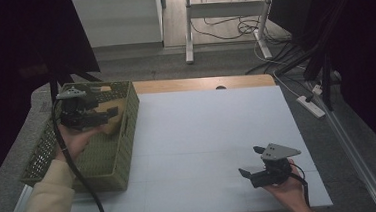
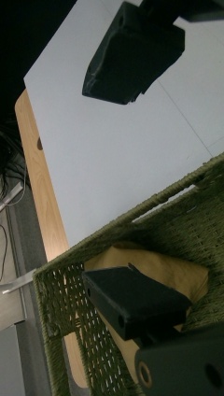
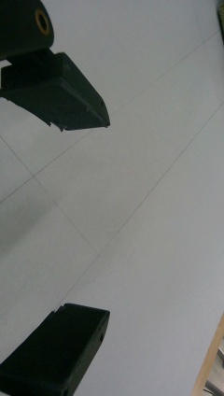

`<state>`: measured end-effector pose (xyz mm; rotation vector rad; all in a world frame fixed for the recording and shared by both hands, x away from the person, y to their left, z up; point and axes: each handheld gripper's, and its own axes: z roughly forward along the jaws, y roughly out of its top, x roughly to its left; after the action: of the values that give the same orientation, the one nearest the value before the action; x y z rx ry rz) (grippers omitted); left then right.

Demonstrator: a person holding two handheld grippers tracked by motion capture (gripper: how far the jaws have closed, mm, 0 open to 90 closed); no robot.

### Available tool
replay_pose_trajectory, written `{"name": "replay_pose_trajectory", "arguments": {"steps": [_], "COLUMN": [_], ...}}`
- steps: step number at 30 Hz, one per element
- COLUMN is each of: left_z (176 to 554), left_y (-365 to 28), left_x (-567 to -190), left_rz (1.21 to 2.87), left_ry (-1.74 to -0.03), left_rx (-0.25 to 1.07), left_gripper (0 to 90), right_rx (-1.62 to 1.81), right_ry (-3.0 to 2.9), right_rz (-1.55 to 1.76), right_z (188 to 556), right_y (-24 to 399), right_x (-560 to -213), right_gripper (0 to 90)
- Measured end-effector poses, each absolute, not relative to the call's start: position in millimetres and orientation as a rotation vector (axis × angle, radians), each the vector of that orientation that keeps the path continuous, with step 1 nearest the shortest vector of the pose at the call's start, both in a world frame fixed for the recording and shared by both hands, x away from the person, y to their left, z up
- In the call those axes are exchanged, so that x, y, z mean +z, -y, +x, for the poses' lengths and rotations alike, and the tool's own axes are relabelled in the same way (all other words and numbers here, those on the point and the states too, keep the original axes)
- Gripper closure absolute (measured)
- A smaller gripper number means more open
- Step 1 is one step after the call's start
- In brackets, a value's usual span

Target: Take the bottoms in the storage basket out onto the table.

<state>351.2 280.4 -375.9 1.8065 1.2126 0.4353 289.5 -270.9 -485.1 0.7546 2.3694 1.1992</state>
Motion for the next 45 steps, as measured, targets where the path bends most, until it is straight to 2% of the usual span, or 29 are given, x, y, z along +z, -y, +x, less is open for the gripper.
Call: {"name": "replay_pose_trajectory", "arguments": {"steps": [45], "left_z": [407], "left_y": [-311], "left_x": [-401], "left_rz": [1.784], "left_ry": [-1.403], "left_rx": [0.419], "left_gripper": [12.1], "right_rx": [1.184], "right_ry": [-2.395], "right_rz": [0.758], "right_z": [292], "right_y": [269], "right_x": [-489], "right_gripper": [7.4]}}
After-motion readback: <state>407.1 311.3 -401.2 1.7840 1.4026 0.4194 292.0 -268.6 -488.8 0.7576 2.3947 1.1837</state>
